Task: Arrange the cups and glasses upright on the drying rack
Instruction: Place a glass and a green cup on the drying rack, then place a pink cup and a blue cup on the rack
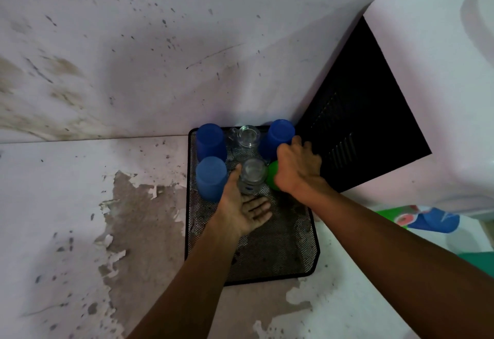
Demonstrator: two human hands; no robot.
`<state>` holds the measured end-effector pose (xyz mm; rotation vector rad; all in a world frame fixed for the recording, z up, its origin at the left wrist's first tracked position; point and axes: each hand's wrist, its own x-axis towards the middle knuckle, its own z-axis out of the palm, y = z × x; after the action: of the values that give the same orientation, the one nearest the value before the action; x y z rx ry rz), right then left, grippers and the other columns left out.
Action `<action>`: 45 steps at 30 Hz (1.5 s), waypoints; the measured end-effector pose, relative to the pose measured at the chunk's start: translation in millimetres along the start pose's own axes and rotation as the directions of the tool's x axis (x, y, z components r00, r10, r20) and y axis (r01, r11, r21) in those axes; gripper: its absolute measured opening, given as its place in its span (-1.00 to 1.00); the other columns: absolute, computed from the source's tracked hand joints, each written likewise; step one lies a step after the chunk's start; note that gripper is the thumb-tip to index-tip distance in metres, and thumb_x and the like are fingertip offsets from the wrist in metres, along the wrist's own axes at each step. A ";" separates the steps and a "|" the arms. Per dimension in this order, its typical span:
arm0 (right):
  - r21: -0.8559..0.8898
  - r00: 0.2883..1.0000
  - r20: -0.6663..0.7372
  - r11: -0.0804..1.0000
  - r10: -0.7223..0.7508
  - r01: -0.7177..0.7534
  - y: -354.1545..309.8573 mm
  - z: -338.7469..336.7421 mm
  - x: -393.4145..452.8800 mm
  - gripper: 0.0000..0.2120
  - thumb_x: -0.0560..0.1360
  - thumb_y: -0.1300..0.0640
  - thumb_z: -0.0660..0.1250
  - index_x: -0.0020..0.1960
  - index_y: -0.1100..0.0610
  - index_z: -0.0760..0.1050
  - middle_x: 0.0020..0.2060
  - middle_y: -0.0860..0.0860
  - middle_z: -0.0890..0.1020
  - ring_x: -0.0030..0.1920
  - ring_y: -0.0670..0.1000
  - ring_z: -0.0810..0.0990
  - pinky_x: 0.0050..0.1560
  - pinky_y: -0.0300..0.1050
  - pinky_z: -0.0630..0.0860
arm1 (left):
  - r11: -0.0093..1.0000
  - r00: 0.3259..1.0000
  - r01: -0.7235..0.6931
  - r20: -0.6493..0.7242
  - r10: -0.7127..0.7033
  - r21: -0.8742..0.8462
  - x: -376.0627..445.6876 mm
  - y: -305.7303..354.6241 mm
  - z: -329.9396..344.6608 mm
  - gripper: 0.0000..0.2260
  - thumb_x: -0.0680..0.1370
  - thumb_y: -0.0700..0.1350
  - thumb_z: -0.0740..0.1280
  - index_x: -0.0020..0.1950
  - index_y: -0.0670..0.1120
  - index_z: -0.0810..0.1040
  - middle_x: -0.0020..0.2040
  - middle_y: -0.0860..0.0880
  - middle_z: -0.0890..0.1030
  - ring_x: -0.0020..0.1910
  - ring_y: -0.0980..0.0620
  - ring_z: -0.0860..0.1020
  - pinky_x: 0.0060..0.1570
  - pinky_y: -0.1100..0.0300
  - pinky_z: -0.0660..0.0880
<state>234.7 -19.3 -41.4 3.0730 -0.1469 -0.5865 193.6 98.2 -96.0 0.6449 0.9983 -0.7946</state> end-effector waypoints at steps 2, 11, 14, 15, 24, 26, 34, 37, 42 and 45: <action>0.066 1.000 -0.018 0.998 0.008 -0.007 -0.2 4.7 3.4 -0.58 0.37 0.21 0.42 0.20 0.16 0.43 0.22 0.19 0.43 0.21 0.25 0.43 -0.03 0.09 0.48 | 1.000 1.000 -0.010 0.008 0.010 0.006 -1.1 -0.8 1.1 -0.20 0.37 0.36 0.35 0.29 -0.28 0.42 0.17 -0.27 0.55 0.17 -0.21 0.51 0.13 -0.12 0.46; 0.338 0.990 -0.122 0.940 0.077 -0.031 6.0 24.5 -2.6 -0.24 0.28 0.27 0.52 0.35 0.16 0.19 0.22 0.20 0.40 0.16 0.28 0.53 0.00 0.08 0.54 | 1.000 1.000 -0.021 0.000 0.021 0.000 -2.8 -0.8 6.9 -0.24 0.40 0.29 0.38 0.31 -0.29 0.41 0.14 -0.27 0.55 0.14 -0.20 0.52 0.09 -0.10 0.47; 0.407 0.988 -0.112 0.912 0.106 -0.051 8.6 24.1 -4.8 -0.19 0.24 0.26 0.55 0.36 0.15 0.18 0.22 0.20 0.41 0.16 0.28 0.53 0.03 0.07 0.53 | 1.000 1.000 -0.018 0.004 0.018 -0.016 -3.5 0.2 10.1 -0.25 0.41 0.28 0.36 0.31 -0.31 0.42 0.14 -0.28 0.55 0.14 -0.21 0.52 0.10 -0.10 0.47; 0.421 0.988 -0.112 0.905 0.107 -0.050 9.3 23.7 -6.1 -0.18 0.23 0.26 0.56 0.35 0.15 0.19 0.22 0.20 0.40 0.16 0.28 0.53 0.03 0.06 0.53 | 1.000 1.000 -0.016 0.000 0.016 -0.017 -3.3 0.5 10.9 -0.25 0.41 0.28 0.36 0.30 -0.31 0.42 0.14 -0.28 0.55 0.13 -0.21 0.52 0.11 -0.10 0.47; 0.446 0.991 -0.115 0.895 0.066 -0.008 18.3 17.1 -37.4 -0.05 0.23 0.26 0.55 0.46 0.13 0.07 0.30 0.19 0.28 0.30 0.24 0.35 0.13 0.09 0.49 | 0.997 0.999 -0.021 -0.041 0.023 0.070 -9.0 -11.2 7.3 -0.19 0.32 0.34 0.39 0.25 -0.31 0.43 0.15 -0.27 0.56 0.11 -0.21 0.54 -0.06 -0.09 0.51; 0.445 0.985 -0.165 0.895 0.040 0.038 22.6 19.6 -54.9 -0.08 0.26 0.17 0.53 0.46 0.12 0.08 0.29 0.18 0.29 0.32 0.22 0.30 0.16 0.10 0.45 | 0.986 0.994 -0.074 -0.068 0.085 0.147 -17.5 -21.5 6.4 -0.34 0.40 0.30 0.33 0.19 -0.25 0.49 0.13 -0.21 0.58 0.07 -0.15 0.54 -0.13 -0.02 0.49; 0.584 0.964 -0.257 0.786 -0.060 0.205 74.9 44.7 -152.8 -0.43 0.31 0.12 0.43 0.31 0.08 0.40 0.19 0.08 0.44 0.26 0.11 0.40 0.17 0.04 0.50 | 0.702 0.771 -0.527 -0.076 0.632 0.480 -59.7 -106.0 14.7 -0.81 0.58 -0.14 0.23 -0.10 -0.21 0.57 -0.29 -0.14 0.56 -0.34 -0.04 0.50 -0.33 0.13 0.43; 0.615 0.964 -0.263 0.765 -0.033 0.194 113.7 55.4 -182.9 -0.59 0.36 0.12 0.44 0.19 0.07 0.50 0.13 0.03 0.53 0.18 0.06 0.48 0.16 -0.05 0.50 | 0.459 0.646 -0.596 0.054 0.761 0.659 -58.2 -148.5 21.6 -0.84 0.56 -0.22 0.24 -0.16 -0.26 0.54 -0.34 -0.15 0.51 -0.37 -0.03 0.43 -0.45 0.20 0.38; 0.623 0.968 -0.250 0.769 0.024 0.142 172.8 64.5 -220.3 -0.64 0.41 0.02 0.44 0.18 0.05 0.53 0.17 -0.03 0.59 0.19 -0.02 0.50 0.17 -0.25 0.36 | 0.095 0.543 -0.586 0.303 0.783 0.805 -53.8 -208.2 45.5 -0.91 0.50 -0.24 0.31 -0.16 -0.13 0.59 -0.25 -0.06 0.63 -0.27 0.00 0.59 -0.23 0.16 0.54; 0.617 0.961 -0.263 0.780 0.081 0.103 216.8 72.2 -239.1 -0.64 0.40 0.04 0.44 0.17 0.06 0.54 0.14 -0.02 0.60 0.17 0.00 0.52 0.10 -0.29 0.33 | -0.193 0.590 -0.578 0.570 0.572 0.793 -57.5 -243.6 62.2 -0.84 0.45 -0.28 0.34 -0.02 -0.10 0.59 -0.16 0.01 0.60 -0.24 0.08 0.56 -0.24 0.31 0.48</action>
<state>-32.7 -212.2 -14.9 3.7609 -0.3968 -0.0925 5.1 -70.6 -46.1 2.1323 -0.1793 -0.4352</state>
